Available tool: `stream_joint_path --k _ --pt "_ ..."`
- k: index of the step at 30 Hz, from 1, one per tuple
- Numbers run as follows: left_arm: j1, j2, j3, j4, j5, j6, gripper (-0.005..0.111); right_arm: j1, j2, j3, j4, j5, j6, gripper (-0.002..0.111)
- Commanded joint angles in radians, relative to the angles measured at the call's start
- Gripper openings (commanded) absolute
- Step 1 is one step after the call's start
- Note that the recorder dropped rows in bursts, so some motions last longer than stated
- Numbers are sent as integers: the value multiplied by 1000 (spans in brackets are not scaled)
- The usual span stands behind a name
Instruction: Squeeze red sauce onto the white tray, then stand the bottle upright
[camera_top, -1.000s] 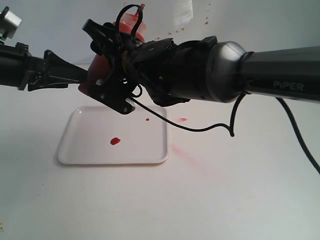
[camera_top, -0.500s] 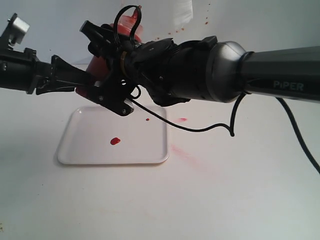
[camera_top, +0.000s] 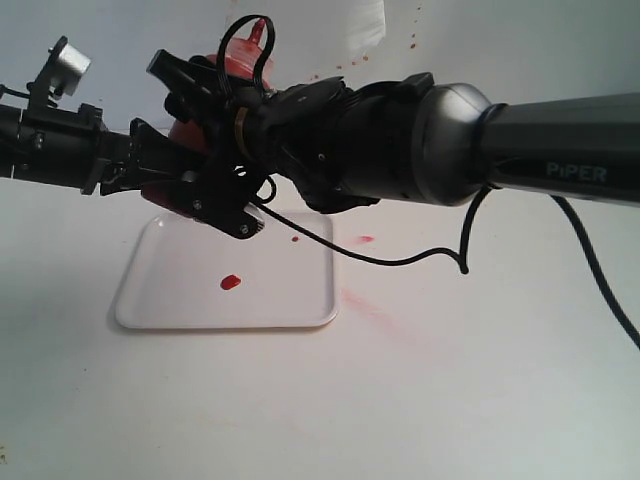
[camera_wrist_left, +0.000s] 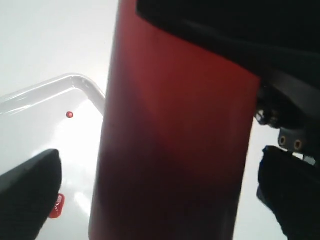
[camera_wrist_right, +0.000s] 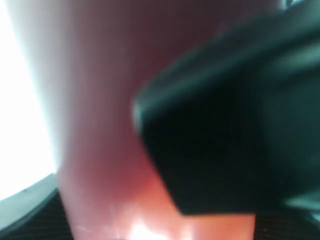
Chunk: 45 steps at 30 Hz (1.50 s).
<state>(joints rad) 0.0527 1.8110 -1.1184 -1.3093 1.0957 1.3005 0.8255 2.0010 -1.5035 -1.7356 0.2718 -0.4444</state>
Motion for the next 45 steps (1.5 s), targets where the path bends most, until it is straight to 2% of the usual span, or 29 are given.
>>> stream_joint_path --k 1,11,14,15,17,23,25,26,30,32,35,40,43,45 --pt "-6 -3 -9 -18 -29 -2 105 2 -22 -10 -9 -1 1 0" --pt "-6 -3 -9 11 -48 -10 104 2 -22 -10 -9 -35 1 0" --pt "-6 -3 -9 11 -48 -10 100 2 -22 -10 -9 -45 1 0" --pt "-6 -3 -9 11 -48 -10 96 2 -22 -10 -9 -50 3 0" --pt "-6 -3 -9 11 -48 -10 82 2 -22 -10 -9 -73 3 0" --pt "-6 -3 -9 7 -42 -14 22 2 -22 -10 -9 -84 3 0" --pt "-6 -3 -9 1 -42 -14 6 2 -22 -10 -9 -84 3 0" --pt "-6 -3 -9 -9 -40 -14 0 2 -22 -10 -9 -84 3 0" --pt "-6 -3 -9 -68 11 -8 1 2 -22 -10 -9 -93 5 0" --pt "-6 -3 -9 -92 22 20 1 2 -22 -10 -9 -113 14 6" --pt "-6 -3 -9 -96 26 39 1 2 -22 -10 -9 -147 61 22" --pt "-6 -3 -9 -100 26 44 1 2 -22 -10 -9 -161 159 60" --pt "-6 -3 -9 -130 26 51 1 2 -22 -10 -9 -185 242 74" --pt "-6 -3 -9 -141 29 71 0 2 -22 -10 -9 -190 243 77"
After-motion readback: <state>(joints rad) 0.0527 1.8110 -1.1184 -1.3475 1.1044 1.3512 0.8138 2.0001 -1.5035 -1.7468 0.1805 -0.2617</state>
